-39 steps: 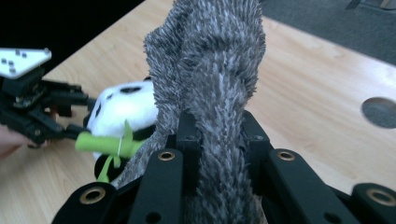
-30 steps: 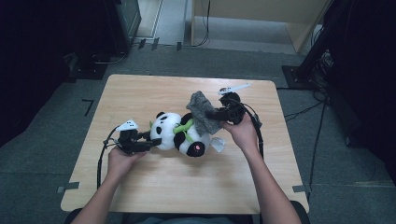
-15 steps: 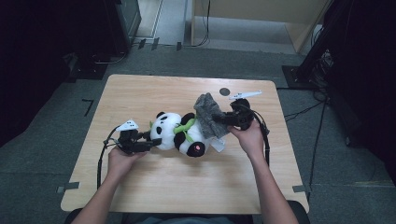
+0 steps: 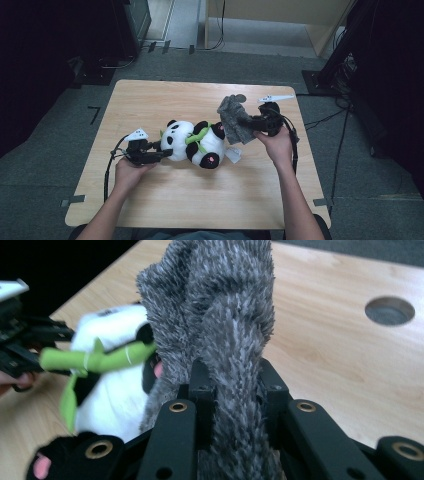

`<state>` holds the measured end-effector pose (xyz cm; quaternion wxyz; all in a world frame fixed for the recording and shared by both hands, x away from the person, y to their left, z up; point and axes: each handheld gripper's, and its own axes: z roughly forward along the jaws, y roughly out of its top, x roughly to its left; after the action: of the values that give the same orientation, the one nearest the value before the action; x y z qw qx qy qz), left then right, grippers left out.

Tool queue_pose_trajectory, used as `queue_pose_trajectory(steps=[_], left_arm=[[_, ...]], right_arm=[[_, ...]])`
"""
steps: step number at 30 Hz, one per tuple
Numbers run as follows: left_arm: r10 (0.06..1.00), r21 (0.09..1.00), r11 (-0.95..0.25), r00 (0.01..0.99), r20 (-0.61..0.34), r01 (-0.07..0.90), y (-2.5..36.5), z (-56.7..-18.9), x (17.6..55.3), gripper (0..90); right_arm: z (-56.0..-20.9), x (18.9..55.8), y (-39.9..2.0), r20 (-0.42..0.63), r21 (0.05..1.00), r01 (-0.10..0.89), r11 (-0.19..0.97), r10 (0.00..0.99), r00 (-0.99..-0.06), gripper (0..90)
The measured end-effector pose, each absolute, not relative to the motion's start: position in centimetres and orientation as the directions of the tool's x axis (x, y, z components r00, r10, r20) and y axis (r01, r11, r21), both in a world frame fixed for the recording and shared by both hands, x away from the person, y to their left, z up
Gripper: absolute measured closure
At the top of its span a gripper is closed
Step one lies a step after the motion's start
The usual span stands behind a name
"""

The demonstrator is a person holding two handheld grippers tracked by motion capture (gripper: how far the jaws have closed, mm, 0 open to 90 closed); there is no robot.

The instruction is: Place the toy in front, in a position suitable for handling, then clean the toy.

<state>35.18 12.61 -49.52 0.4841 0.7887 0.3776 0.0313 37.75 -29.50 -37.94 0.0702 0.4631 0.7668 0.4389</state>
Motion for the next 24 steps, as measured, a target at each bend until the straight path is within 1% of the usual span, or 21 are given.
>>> queue_pose_trajectory(steps=[4,11,15,20,24], left_arm=[[0.628,0.789,-0.245,0.712,-0.313,0.563,12.6,-49.6,35.1,41.1],[0.631,0.791,-0.245,0.711,-0.309,0.561,12.6,-49.6,35.0,41.0],[0.630,0.791,-0.242,0.711,-0.311,0.561,12.6,-49.6,35.0,41.1],[0.630,0.792,-0.240,0.711,-0.313,0.561,12.6,-49.6,35.0,41.1],[0.631,0.792,-0.235,0.708,-0.317,0.564,12.6,-49.6,35.0,41.1]], right_arm=[[-36.9,37.4,-28.8,0.282,0.754,0.625,0.202,0.759,-0.586,75.1],[-35.3,36.1,-26.4,0.269,0.791,0.567,0.229,0.703,-0.659,75.0],[-36.3,36.2,-24.6,0.263,0.777,0.570,0.268,0.684,-0.681,75.0],[-38.7,37.1,-23.9,0.255,0.724,0.614,0.316,0.704,-0.663,74.6],[-39.4,37.2,-24.8,0.272,0.731,0.622,0.281,0.715,-0.644,74.0]])
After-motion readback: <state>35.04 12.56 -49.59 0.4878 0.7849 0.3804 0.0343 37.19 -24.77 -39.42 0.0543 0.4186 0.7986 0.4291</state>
